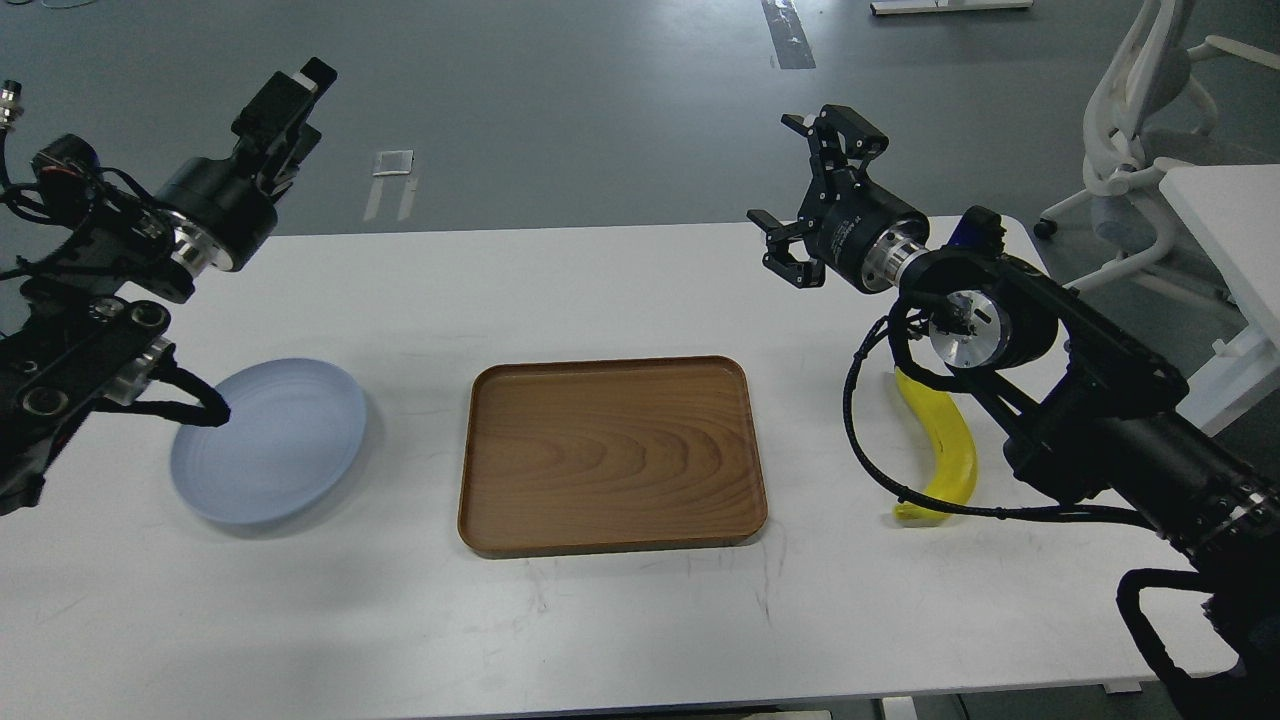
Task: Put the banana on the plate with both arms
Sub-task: 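Grasp the light blue plate's rim with the left gripper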
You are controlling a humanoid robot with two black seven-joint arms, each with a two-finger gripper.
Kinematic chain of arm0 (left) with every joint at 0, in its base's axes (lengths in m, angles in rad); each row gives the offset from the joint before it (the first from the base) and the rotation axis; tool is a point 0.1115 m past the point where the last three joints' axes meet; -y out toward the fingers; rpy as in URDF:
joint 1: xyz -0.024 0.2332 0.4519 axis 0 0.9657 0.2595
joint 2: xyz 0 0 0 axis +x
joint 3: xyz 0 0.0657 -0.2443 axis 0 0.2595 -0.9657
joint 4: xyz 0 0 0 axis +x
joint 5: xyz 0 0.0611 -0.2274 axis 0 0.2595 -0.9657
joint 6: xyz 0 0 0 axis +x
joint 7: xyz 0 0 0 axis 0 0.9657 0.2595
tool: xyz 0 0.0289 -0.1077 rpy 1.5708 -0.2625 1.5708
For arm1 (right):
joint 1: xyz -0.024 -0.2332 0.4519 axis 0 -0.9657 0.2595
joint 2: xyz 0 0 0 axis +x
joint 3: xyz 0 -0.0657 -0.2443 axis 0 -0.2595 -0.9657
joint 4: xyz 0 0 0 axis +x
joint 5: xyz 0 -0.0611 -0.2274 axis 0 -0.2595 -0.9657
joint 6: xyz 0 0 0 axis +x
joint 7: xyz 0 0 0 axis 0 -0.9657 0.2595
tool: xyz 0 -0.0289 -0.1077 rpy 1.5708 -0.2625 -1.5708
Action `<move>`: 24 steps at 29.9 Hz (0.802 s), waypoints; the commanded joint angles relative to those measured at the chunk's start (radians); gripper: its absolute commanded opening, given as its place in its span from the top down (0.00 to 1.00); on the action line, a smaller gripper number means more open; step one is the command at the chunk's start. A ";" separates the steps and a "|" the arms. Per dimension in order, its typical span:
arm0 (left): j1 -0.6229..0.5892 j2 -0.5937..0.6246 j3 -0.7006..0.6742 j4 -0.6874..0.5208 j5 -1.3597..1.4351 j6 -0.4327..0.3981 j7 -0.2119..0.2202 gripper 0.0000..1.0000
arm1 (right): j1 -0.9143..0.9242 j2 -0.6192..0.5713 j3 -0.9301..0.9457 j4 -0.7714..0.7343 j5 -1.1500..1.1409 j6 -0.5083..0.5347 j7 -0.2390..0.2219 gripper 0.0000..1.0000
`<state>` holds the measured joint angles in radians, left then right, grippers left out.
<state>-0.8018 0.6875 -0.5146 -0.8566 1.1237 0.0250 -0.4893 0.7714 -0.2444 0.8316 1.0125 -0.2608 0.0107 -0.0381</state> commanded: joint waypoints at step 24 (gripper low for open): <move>0.216 0.139 0.571 0.169 0.065 0.322 0.001 0.02 | -0.044 -0.036 0.040 -0.011 -0.002 -0.006 0.000 0.01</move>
<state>-0.5798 0.8544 0.0625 -0.7098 1.1899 0.4090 -0.4886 0.7281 -0.2705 0.8714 1.0017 -0.2621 0.0046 -0.0383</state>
